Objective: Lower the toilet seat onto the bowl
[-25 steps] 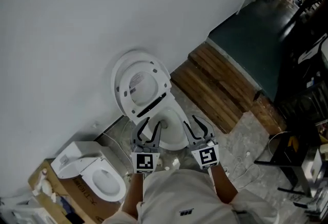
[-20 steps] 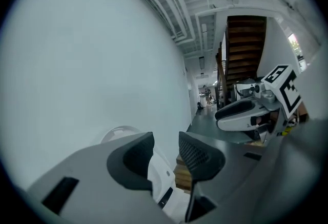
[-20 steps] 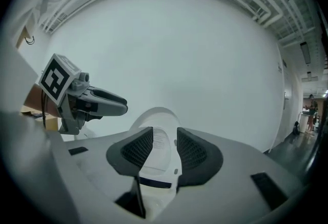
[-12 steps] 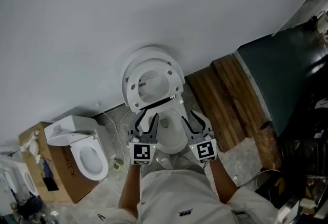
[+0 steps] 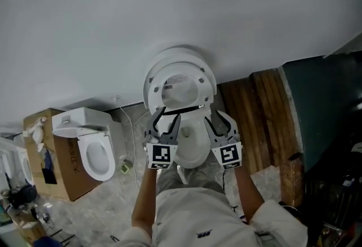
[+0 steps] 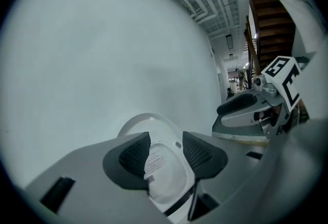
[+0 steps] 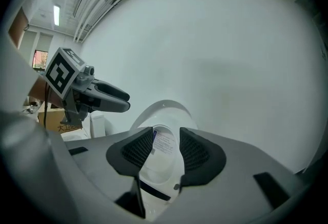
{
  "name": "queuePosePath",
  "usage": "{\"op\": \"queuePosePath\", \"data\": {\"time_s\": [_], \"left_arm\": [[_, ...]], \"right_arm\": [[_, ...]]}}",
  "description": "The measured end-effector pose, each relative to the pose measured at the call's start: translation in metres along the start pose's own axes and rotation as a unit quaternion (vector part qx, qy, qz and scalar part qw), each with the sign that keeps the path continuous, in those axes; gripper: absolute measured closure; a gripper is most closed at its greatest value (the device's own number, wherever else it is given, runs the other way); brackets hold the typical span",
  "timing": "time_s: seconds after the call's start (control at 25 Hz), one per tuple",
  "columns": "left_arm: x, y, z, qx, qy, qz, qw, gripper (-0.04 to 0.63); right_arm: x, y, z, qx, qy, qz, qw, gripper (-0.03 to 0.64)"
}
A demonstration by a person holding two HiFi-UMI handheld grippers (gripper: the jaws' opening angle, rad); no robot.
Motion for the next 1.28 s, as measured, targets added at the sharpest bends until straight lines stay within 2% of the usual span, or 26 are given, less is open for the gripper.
{"op": "queuePosePath", "data": {"time_s": [0.24,0.84,1.28], "left_arm": [[0.017,-0.028,0.023,0.006,0.009,0.012,0.9999,0.368],[0.071,-0.096,0.073,0.026,0.033,0.045,0.9981,0.334],[0.092,-0.138,0.086,0.013,0.039,0.070,0.9967,0.288]], "right_arm": [[0.003,-0.039,-0.005,-0.001,0.016,0.010,1.000,0.465],[0.006,-0.139,-0.011,0.032,0.023,0.055,0.998,0.443],[0.017,-0.195,-0.032,0.023,0.049,0.070,0.996,0.409]]}}
Point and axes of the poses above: the fingertips, and each gripper's own axes: y backward along the fingers, z to its left, x out of its underside, the point moved 9 cm from there along y, backward along the fingers, and after that the axes turned 7 degrees about -y, right-handed, at the moved point
